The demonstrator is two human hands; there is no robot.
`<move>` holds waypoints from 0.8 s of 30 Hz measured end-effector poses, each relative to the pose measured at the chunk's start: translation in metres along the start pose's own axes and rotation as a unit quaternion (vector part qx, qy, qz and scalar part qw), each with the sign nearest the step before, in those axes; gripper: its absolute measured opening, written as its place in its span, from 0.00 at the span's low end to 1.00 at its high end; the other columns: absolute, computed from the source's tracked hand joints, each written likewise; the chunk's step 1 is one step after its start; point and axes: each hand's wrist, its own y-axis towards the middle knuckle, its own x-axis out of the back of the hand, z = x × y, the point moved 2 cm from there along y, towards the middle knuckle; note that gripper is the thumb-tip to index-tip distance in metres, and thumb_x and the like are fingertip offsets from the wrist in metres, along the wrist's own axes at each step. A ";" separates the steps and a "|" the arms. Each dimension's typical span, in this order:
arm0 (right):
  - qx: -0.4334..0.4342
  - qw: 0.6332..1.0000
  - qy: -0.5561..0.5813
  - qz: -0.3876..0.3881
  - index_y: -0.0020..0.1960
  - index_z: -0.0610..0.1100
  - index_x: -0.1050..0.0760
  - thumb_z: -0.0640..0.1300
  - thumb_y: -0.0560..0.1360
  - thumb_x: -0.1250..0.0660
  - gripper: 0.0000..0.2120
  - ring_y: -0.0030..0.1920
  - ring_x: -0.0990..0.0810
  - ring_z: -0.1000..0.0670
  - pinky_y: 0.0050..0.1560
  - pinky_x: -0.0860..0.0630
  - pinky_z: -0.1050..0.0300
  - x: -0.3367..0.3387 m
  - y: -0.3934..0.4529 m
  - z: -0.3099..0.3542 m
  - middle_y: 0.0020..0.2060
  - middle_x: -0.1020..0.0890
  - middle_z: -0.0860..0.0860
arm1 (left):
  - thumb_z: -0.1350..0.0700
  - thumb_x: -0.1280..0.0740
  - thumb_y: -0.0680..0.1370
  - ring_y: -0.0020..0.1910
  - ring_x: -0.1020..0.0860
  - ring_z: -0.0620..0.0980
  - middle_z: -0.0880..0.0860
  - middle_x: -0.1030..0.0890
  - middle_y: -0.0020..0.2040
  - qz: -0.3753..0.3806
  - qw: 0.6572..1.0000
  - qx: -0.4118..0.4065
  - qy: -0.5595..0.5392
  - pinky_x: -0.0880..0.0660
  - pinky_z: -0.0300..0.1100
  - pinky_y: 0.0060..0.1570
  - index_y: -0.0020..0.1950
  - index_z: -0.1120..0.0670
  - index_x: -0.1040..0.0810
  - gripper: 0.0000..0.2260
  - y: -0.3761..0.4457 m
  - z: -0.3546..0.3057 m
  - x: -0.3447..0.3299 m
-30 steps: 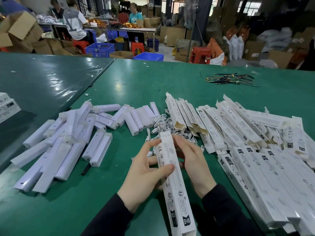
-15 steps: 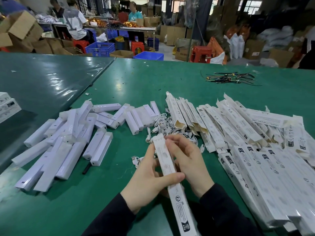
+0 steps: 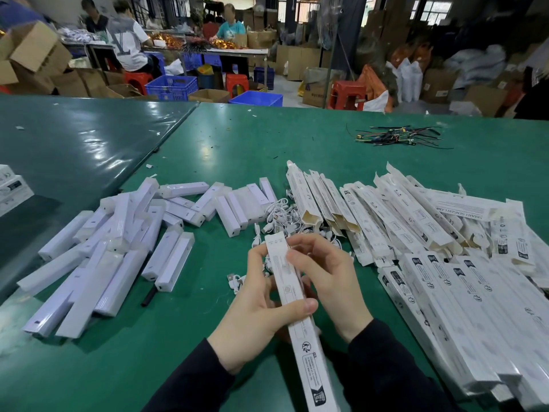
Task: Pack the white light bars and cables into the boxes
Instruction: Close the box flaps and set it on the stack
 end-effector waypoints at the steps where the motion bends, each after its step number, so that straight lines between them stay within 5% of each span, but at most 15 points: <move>1: -0.001 1.000 -0.012 0.001 0.47 0.51 0.18 0.46 0.70 0.29 0.06 0.40 0.20 0.52 0.38 0.26 0.62 0.000 0.000 -0.001 0.41 0.16 0.49 | 0.66 0.26 0.68 0.43 0.19 0.52 0.57 0.19 0.45 -0.003 1.000 -0.002 0.006 0.18 0.53 0.42 0.66 0.47 0.37 0.32 0.000 0.000 0.000; 7: 0.006 1.000 -0.004 -0.013 0.48 0.47 0.17 0.44 0.69 0.27 0.08 0.43 0.18 0.45 0.42 0.22 0.52 0.001 -0.001 0.001 0.43 0.15 0.45 | 0.64 0.24 0.67 0.40 0.19 0.52 0.51 0.17 0.42 -0.007 1.000 -0.009 0.017 0.18 0.54 0.43 0.61 0.39 0.35 0.32 0.001 0.002 0.002; 11: 0.015 0.999 0.038 -0.019 0.48 0.38 0.18 0.34 0.71 0.26 0.06 0.38 0.17 0.54 0.34 0.24 0.65 0.002 -0.001 0.004 0.41 0.14 0.46 | 0.59 0.22 0.65 0.36 0.20 0.52 0.51 0.18 0.41 0.002 1.000 -0.020 0.021 0.19 0.55 0.41 0.55 0.36 0.29 0.28 0.002 0.000 0.004; 16: 0.011 0.999 0.046 -0.025 0.47 0.39 0.18 0.34 0.71 0.27 0.05 0.38 0.18 0.55 0.34 0.25 0.66 0.001 -0.001 0.003 0.39 0.14 0.48 | 0.60 0.22 0.65 0.38 0.19 0.54 0.54 0.18 0.42 -0.012 1.000 -0.023 0.007 0.20 0.63 0.43 0.56 0.37 0.29 0.29 0.002 -0.002 -0.001; 20: -0.061 0.993 0.097 -0.031 0.50 0.42 0.19 0.38 0.76 0.32 0.04 0.38 0.19 0.53 0.32 0.24 0.63 0.001 0.001 -0.004 0.41 0.16 0.47 | 0.65 0.26 0.70 0.40 0.17 0.61 0.62 0.19 0.50 0.028 0.999 0.001 -0.038 0.19 0.59 0.39 0.56 0.36 0.28 0.27 0.001 -0.010 0.001; 24: -0.153 0.974 0.160 0.040 0.57 0.40 0.22 0.45 0.70 0.29 0.17 0.37 0.19 0.53 0.38 0.23 0.63 -0.003 0.002 -0.001 0.41 0.16 0.47 | 0.64 0.36 0.74 0.35 0.18 0.64 0.62 0.19 0.58 0.102 0.982 0.074 -0.139 0.19 0.50 0.30 0.66 0.37 0.30 0.27 -0.002 -0.019 0.004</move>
